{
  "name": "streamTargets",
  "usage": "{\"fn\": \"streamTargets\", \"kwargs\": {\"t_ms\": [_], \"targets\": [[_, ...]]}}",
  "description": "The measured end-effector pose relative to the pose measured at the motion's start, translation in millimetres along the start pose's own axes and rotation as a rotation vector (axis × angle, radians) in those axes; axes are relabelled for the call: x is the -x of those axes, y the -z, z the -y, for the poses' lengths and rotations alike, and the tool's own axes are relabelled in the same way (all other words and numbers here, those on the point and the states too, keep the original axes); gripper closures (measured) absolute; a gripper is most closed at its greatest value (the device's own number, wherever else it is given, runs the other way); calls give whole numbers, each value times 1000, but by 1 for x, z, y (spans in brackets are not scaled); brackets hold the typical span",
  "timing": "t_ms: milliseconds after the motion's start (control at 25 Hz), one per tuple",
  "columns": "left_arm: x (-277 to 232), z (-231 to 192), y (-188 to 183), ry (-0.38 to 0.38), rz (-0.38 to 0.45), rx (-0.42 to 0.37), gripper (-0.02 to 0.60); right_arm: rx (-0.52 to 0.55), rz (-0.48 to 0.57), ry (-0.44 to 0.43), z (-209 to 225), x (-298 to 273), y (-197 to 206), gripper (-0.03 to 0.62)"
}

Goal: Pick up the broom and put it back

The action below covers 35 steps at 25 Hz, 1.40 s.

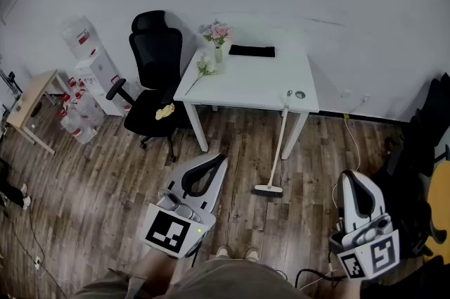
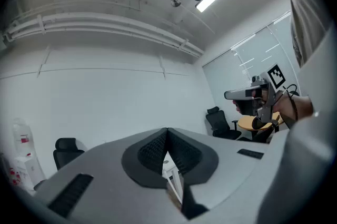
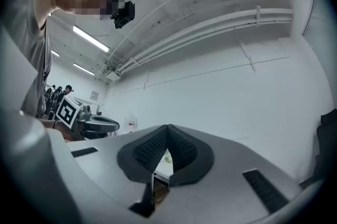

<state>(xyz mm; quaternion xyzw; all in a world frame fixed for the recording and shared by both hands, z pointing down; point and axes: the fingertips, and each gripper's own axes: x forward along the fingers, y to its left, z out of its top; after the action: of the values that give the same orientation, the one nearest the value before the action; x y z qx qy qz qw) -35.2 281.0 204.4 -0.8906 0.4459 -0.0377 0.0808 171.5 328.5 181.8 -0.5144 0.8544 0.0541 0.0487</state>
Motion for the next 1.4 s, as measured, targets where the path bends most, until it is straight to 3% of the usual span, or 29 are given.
{"fn": "streamTargets", "kwargs": {"t_ms": [480, 720, 760, 800, 840, 1120, 1400], "targets": [[-3, 6, 1, -16, -9, -11, 566, -54, 29, -17, 9, 3, 3, 565], [-4, 14, 3, -61, -25, -15, 566, -92, 55, -22, 25, 11, 9, 560], [-4, 16, 4, -71, -27, -17, 566, -99, 67, -16, 29, 12, 10, 508], [-4, 17, 5, -81, -29, -19, 566, -103, 76, -9, 33, 12, 10, 393], [-4, 18, 6, -89, -31, -22, 566, -105, 80, -2, 37, 13, 11, 364], [-8, 12, 15, -116, -42, -36, 566, -109, 56, -19, 47, 2, 24, 353], [-37, -14, 29, -85, -9, -30, 566, -114, 35, 15, 57, -36, 49, 352]]}}
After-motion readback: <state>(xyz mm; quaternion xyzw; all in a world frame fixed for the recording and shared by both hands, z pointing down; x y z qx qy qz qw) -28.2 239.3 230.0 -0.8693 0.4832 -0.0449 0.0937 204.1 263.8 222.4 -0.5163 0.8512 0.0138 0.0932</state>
